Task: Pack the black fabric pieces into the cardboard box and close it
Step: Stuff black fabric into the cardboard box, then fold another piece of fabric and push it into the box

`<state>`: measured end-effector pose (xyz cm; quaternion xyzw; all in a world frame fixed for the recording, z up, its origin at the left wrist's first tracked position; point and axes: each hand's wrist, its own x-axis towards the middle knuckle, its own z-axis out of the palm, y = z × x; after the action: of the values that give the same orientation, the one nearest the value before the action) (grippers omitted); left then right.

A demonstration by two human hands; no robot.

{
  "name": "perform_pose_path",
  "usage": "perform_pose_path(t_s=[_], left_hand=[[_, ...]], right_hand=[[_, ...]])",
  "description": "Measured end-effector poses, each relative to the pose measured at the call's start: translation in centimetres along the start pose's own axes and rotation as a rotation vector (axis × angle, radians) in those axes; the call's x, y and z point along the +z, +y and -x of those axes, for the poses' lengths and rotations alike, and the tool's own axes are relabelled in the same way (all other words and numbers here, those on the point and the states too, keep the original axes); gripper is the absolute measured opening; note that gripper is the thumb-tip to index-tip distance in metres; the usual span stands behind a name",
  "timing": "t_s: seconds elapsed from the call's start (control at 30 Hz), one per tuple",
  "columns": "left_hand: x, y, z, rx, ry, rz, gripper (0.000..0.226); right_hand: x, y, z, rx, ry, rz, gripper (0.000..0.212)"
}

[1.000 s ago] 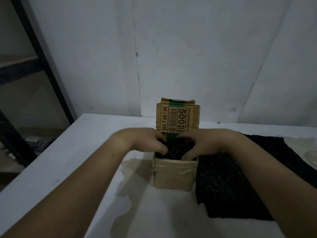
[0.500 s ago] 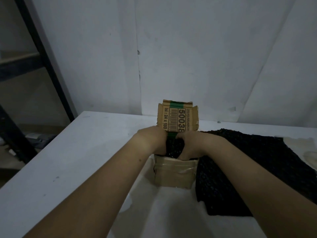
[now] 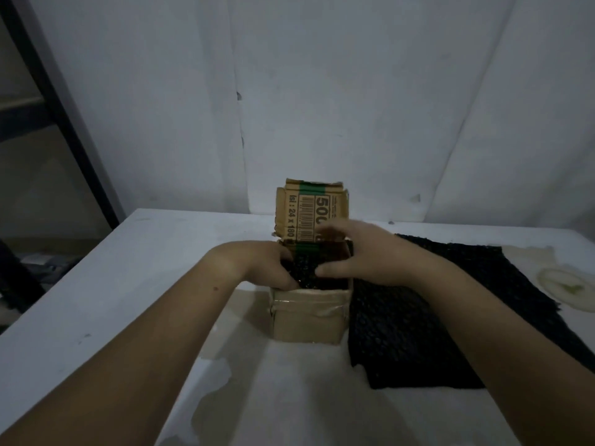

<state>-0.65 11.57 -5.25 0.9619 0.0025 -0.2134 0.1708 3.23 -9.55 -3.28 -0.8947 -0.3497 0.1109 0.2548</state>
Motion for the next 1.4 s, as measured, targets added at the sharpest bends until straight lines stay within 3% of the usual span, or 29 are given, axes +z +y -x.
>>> perform_pose_path(t_s=[0.07,0.13,0.23,0.3,0.37,0.43,0.5,0.53,0.67,0.77,0.87,0.97,1.03,1.17,1.27,1.4], left_hand=[[0.7,-0.7,0.6,0.052,0.058,0.1,0.055],[1.9,-1.1,1.3,0.124,0.176,0.202,0.054],[4.5,-1.3,2.1,0.235,0.39,0.251,0.061],[6.2,-1.1,2.8,0.207,0.521,0.198,0.073],[7.8,-0.3,3.7,0.193,0.725,0.083,0.074],[9.3,1.7,4.5,0.364,0.865,-0.016,0.067],[11.3,4.3,4.3,0.558,0.862,-0.129,0.059],[12.2,5.4,4.0,0.565,0.851,-0.167,0.058],[12.3,6.0,2.9,0.347,0.859,-0.124,0.054],[12.4,5.4,2.6,0.369,0.859,-0.221,0.05],[12.4,5.1,2.7,0.387,0.879,-0.21,0.049],[12.2,3.3,3.2,0.322,0.939,-0.179,0.043],[12.4,2.2,3.6,0.293,0.944,-0.163,0.042],[12.7,2.0,3.5,0.339,0.922,-0.131,0.044],[12.7,2.3,3.4,0.323,0.94,-0.12,0.042],[12.9,2.0,3.3,0.332,0.931,-0.11,0.044]], right_hand=[[-0.6,1.6,2.7,-0.091,0.215,-0.047,0.045],[-0.2,4.3,5.7,-0.075,0.258,-0.05,0.041],[2.3,9.1,9.5,0.17,0.077,0.037,0.079],[3.9,11.2,11.0,0.277,0.005,0.066,0.101],[4.9,12.2,11.7,0.286,-0.027,0.051,0.107],[5.5,12.9,12.1,0.266,-0.035,0.022,0.1],[5.9,13.3,12.4,0.244,-0.01,0.0,0.082],[6.0,13.5,12.5,0.228,0.011,-0.01,0.068],[6.7,14.2,12.9,0.187,0.151,-0.074,0.012],[7.2,14.4,13.1,0.184,0.223,-0.083,0.011],[7.3,14.7,13.5,0.174,0.168,-0.057,0.037],[7.2,15.0,13.5,0.149,0.188,-0.025,0.016],[7.2,14.9,13.4,0.125,0.234,-0.05,0.015],[6.3,13.8,13.7,0.095,0.518,-0.201,0.027],[4.1,12.0,13.5,0.112,0.771,-0.45,0.03],[0.6,7.8,12.1,0.047,0.914,-0.653,0.02]])
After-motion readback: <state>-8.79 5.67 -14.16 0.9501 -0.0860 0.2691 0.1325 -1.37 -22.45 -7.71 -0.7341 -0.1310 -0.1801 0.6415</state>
